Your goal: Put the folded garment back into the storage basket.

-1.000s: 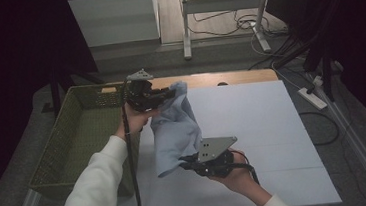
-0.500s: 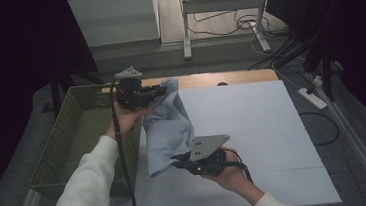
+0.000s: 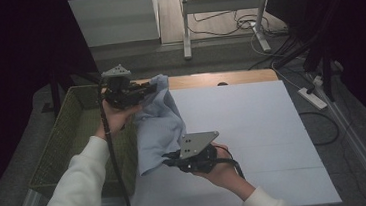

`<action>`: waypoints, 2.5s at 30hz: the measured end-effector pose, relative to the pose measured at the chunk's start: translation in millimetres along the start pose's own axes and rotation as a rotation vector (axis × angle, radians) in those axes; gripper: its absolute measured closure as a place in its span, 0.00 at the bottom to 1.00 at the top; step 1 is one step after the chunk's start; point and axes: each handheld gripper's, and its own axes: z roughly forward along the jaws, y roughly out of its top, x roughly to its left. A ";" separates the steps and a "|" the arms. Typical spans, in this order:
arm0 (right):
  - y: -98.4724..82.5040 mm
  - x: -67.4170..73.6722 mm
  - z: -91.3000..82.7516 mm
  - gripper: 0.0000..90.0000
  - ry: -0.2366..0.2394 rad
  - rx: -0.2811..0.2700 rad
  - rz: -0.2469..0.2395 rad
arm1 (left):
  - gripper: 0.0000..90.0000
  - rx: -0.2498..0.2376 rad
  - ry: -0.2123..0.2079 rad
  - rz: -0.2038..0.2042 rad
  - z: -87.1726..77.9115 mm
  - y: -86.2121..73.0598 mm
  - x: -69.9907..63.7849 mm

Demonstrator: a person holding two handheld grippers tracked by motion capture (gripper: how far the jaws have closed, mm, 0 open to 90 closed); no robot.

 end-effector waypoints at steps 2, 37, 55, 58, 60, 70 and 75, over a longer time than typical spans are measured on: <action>1.6 -0.5 1.7 0.91 0.003 0.000 -0.003 | 0.89 -0.004 0.004 -0.003 -2.2 -0.6 1.4; 24.0 -6.2 21.8 0.91 0.027 -0.021 -0.018 | 0.89 -0.028 0.054 -0.013 -34.8 0.2 17.7; 35.0 -6.5 30.8 0.91 0.030 -0.042 -0.028 | 0.89 -0.040 0.075 -0.026 -48.1 -3.5 25.4; 36.2 -6.0 32.1 0.91 0.029 -0.042 -0.032 | 0.89 -0.040 0.079 -0.027 -50.0 -4.1 25.9; 36.8 -6.1 32.8 0.91 0.030 -0.043 -0.032 | 0.89 -0.041 0.082 -0.028 -51.6 -4.6 26.9; 43.2 -7.5 35.7 0.91 0.040 -0.052 -0.028 | 0.89 -0.044 0.086 -0.039 -58.5 -5.3 32.2; 50.7 -11.9 39.8 0.91 0.053 -0.053 -0.033 | 0.89 -0.058 0.087 -0.052 -65.2 -4.5 38.9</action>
